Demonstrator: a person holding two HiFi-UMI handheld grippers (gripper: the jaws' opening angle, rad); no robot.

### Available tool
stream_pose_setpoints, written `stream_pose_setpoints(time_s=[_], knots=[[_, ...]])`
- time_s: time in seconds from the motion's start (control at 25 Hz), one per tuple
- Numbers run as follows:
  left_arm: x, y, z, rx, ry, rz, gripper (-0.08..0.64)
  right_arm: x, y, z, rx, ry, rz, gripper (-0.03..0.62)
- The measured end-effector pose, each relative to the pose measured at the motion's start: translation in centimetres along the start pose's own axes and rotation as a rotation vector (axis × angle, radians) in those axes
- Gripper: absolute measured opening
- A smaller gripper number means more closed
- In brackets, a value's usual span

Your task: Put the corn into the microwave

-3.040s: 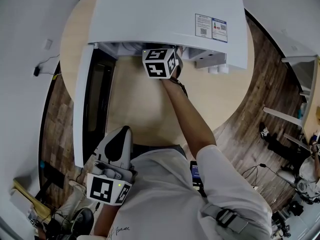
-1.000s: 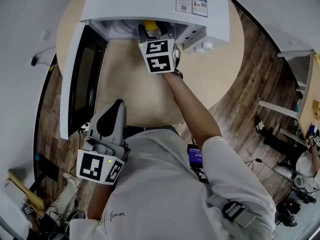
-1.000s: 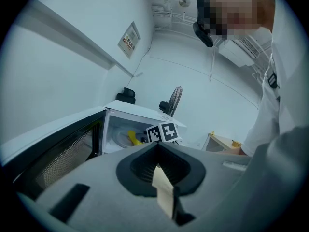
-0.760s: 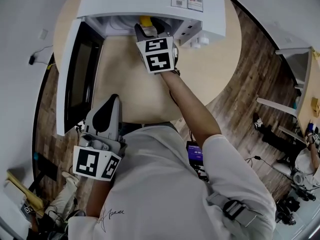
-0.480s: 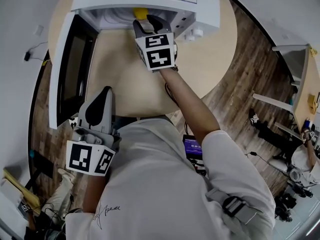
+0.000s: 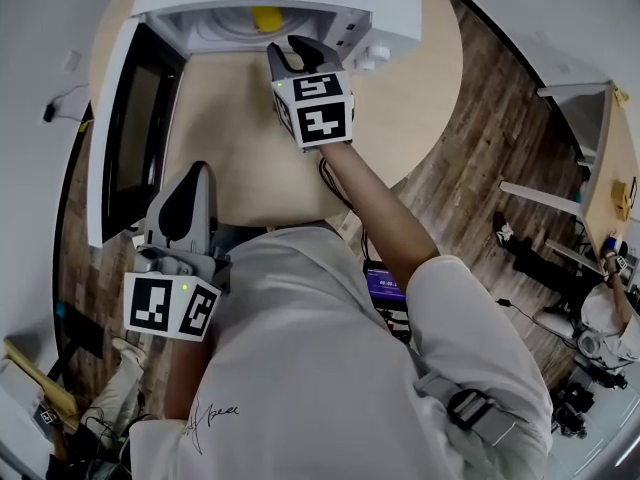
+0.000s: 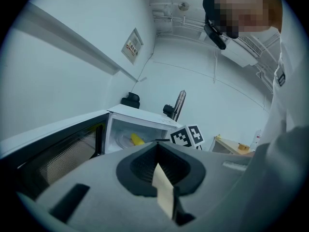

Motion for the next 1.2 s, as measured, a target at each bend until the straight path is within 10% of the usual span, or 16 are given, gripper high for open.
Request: stream_pose_setpoints(time_s=[1.2], knots=[[3.0,-1.1,0.3,-0.002,0.089,-0.023,-0.012,10.3,-2.3,0.3,-0.095,0.064,0.024,0.018]])
Point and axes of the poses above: the fingertips, and each gripper's own axes: x backward along the fingers, z to its left, y out of its top, the point moved 3 cm from there along x, backward along the fingers, and after that the axes turned 7 degrees about -x, right-handed, at the moved point
